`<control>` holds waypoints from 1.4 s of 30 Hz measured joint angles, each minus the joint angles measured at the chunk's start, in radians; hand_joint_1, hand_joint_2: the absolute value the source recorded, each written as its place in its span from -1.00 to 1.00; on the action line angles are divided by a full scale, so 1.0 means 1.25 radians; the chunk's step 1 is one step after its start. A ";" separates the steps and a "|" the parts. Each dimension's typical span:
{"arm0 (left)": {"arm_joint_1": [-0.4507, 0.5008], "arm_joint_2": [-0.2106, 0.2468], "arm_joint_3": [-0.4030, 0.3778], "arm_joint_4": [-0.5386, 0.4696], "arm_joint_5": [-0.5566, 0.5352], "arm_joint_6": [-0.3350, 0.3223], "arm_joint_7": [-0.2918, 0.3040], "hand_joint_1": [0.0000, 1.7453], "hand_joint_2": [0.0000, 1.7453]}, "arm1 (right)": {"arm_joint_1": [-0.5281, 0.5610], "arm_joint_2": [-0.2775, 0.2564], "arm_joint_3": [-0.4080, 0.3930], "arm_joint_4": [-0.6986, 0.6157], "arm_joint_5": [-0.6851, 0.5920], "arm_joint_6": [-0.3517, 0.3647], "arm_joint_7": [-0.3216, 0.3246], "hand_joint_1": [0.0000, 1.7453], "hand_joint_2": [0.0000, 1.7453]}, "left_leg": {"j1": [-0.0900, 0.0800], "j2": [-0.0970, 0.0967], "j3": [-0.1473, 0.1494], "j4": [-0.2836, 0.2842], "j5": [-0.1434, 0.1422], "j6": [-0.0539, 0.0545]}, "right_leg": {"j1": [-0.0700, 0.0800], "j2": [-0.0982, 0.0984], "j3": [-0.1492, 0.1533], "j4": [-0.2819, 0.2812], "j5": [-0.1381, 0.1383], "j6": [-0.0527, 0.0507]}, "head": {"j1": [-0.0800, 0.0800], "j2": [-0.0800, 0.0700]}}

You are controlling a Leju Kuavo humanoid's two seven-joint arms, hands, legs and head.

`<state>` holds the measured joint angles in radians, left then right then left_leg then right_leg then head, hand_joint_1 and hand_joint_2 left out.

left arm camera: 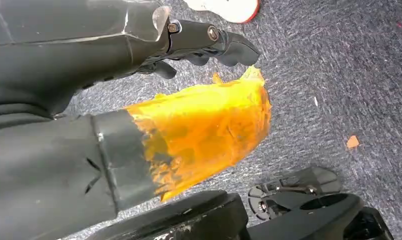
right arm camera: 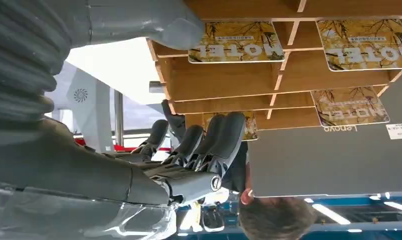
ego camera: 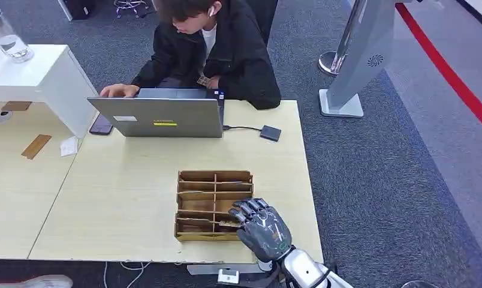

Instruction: Pass the card to the sensor for recognition and then transmit it.

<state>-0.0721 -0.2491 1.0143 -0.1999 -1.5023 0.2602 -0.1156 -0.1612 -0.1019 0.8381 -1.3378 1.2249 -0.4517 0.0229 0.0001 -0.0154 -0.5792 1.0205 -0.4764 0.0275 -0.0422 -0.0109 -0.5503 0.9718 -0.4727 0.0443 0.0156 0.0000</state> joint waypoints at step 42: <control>0.000 0.000 -0.001 0.000 -0.003 -0.001 0.000 -1.00 -1.00 | -0.010 0.018 0.002 0.014 -0.023 0.028 -0.005 0.48 1.00 | 0.000 0.000 0.000 0.000 0.000 0.000 | 0.000 0.000 0.000 0.000 0.000 0.000 | 0.000 0.000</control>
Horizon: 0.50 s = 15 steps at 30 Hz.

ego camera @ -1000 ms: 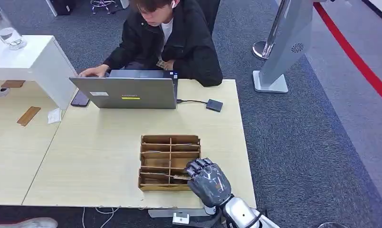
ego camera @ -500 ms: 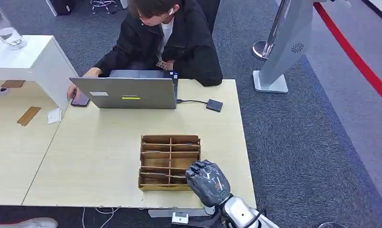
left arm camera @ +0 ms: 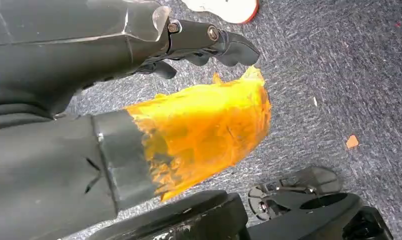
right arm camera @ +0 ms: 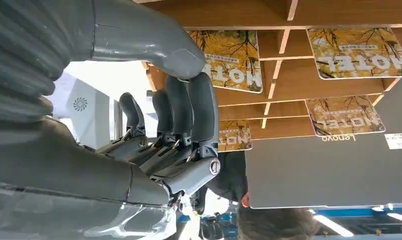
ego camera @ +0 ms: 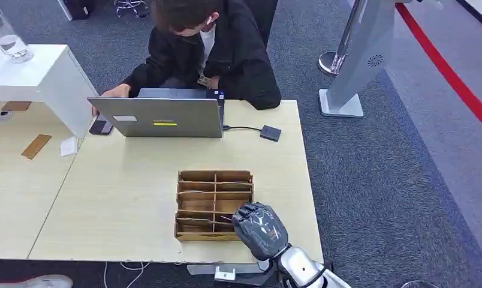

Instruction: Pass the card to the sensor for recognition and then transmit it.

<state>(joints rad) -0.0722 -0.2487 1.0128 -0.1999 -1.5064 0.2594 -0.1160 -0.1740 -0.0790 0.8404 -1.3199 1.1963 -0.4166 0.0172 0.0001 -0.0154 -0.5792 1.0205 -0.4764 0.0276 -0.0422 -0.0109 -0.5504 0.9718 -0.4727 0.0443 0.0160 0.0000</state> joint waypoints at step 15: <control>0.000 0.000 0.000 0.000 0.000 0.000 0.000 -1.00 -1.00 | -0.002 0.000 0.002 0.003 0.000 0.000 0.000 0.48 1.00 | 0.000 0.000 0.000 0.000 0.000 0.000 | 0.000 0.000 0.000 0.000 0.000 0.000 | 0.000 0.000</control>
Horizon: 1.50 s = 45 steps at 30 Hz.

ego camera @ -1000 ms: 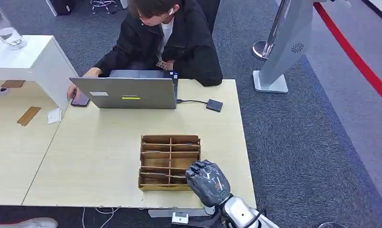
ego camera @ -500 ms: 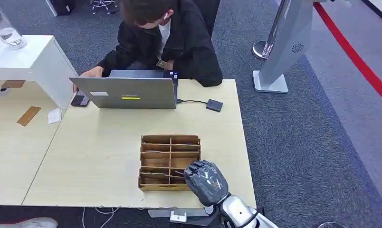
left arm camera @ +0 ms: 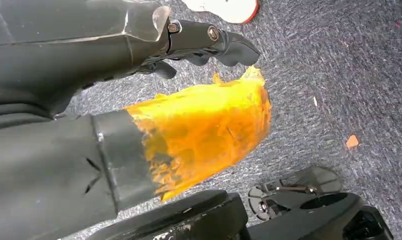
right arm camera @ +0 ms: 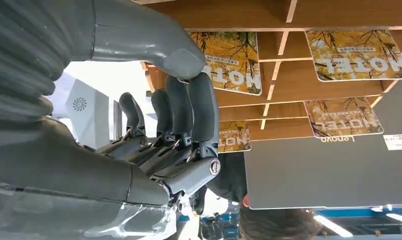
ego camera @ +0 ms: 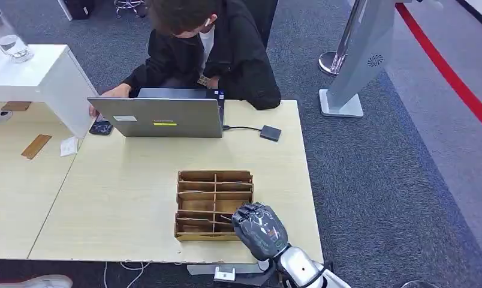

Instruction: Pass the card to the sensor for recognition and then transmit it.

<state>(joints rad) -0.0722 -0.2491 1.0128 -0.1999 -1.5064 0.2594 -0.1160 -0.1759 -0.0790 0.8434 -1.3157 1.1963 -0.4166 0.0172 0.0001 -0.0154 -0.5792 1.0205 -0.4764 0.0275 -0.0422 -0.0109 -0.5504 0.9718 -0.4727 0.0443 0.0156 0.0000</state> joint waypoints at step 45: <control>0.000 0.005 0.000 0.000 0.011 0.001 -0.002 -1.00 -1.00 | 0.002 -0.019 -0.040 -0.092 -0.005 -0.012 0.002 0.60 1.00 | 0.000 0.000 0.000 0.000 0.000 0.000 | 0.000 0.000 0.000 0.000 0.000 0.000 | 0.000 0.000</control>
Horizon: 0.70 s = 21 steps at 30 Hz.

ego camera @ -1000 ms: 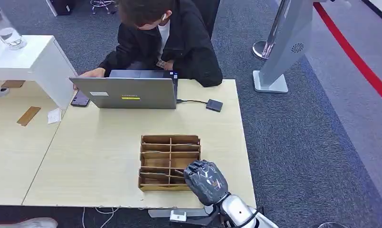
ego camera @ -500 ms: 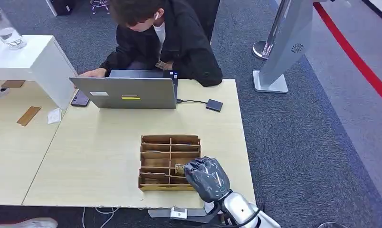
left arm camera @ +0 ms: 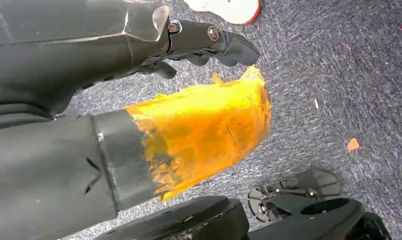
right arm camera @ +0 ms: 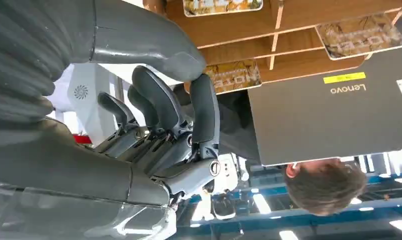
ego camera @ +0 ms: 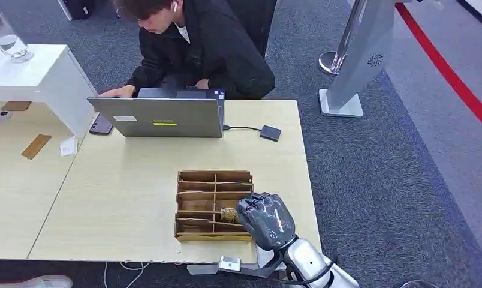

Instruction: Pass the card to the sensor for recognition and then transmit it.

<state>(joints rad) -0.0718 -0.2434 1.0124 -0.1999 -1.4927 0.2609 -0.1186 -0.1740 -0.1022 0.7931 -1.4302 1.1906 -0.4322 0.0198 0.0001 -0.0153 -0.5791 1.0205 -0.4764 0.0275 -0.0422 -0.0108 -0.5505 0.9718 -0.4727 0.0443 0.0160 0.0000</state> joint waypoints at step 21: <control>0.000 0.000 -0.013 0.000 -0.013 -0.005 0.000 -1.00 -1.00 | -0.051 0.007 -0.002 0.029 -0.009 0.009 -0.011 -1.00 1.00 | 0.000 0.000 0.000 0.000 0.000 0.000 | 0.000 0.000 0.000 0.000 0.000 0.000 | 0.000 0.000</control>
<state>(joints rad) -0.0720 -0.2430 0.9968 -0.1999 -1.5095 0.2541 -0.1190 -0.2382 -0.0931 0.7912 -1.3943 1.1795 -0.4208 0.0061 0.0001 -0.0156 -0.5792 1.0205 -0.4764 0.0276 -0.0422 -0.0110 -0.5503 0.9719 -0.4725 0.0441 0.0160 0.0000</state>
